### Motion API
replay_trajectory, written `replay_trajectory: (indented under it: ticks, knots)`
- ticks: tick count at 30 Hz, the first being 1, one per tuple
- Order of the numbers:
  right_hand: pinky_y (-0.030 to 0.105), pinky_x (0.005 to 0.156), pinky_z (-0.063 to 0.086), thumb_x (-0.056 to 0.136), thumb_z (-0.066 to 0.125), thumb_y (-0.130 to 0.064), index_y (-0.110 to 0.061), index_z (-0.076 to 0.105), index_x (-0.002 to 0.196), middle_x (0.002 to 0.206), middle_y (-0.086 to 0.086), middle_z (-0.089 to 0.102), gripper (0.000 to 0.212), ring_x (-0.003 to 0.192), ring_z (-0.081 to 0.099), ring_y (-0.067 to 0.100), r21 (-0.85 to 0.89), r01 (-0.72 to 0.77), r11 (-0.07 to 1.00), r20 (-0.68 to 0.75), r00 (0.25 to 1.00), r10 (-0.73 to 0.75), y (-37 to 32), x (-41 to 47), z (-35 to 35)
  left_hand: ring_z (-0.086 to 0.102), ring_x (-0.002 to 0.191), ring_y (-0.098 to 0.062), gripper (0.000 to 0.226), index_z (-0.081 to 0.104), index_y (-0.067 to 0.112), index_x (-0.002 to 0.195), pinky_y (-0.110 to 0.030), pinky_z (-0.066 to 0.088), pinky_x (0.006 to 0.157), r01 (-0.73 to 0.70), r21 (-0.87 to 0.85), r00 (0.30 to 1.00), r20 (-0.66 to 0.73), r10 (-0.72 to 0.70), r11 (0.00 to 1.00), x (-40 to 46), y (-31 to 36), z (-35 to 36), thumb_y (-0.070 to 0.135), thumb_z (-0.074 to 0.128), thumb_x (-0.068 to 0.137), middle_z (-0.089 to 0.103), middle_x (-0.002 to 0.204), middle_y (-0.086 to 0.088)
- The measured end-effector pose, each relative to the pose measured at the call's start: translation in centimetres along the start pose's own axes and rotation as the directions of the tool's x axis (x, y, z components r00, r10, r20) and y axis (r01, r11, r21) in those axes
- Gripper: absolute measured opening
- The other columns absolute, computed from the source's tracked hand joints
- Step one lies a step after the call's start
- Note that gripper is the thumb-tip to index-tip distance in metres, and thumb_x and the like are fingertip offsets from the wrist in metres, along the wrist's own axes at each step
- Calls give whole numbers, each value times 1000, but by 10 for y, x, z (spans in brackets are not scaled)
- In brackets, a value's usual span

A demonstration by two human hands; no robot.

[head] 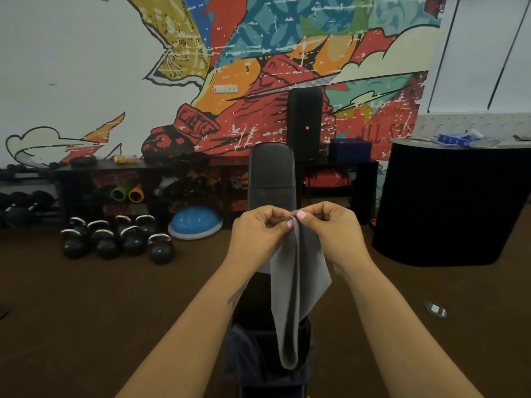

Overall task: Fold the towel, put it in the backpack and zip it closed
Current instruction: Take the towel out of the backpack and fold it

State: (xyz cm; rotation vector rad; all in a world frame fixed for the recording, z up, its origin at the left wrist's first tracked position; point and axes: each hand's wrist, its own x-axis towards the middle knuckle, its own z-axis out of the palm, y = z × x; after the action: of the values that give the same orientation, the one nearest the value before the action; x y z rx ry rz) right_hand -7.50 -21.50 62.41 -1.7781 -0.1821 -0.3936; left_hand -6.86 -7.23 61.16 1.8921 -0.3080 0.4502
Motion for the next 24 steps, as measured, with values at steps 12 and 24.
replay_trajectory:
  ticks: [12,24]
  knots:
    - [14,63,43,88,65,-19,-21,67,79,80,-6,67,10,81,60,4,75,-86,993,-13,996,87,1,6,-4,63,90,-16,17,53,36,83,-31,54,79,-213,-37,974,71,215,976,3,9,-8,21,58,88,66,93,0]
    - [18,63,47,90,61,-19,-16,69,85,82,1,70,10,80,63,12,88,-126,988,31,992,124,3,7,-8,66,82,-11,17,66,35,70,-29,55,78,-131,78,971,213,112,988,11,16,-14,23,78,73,69,77,9]
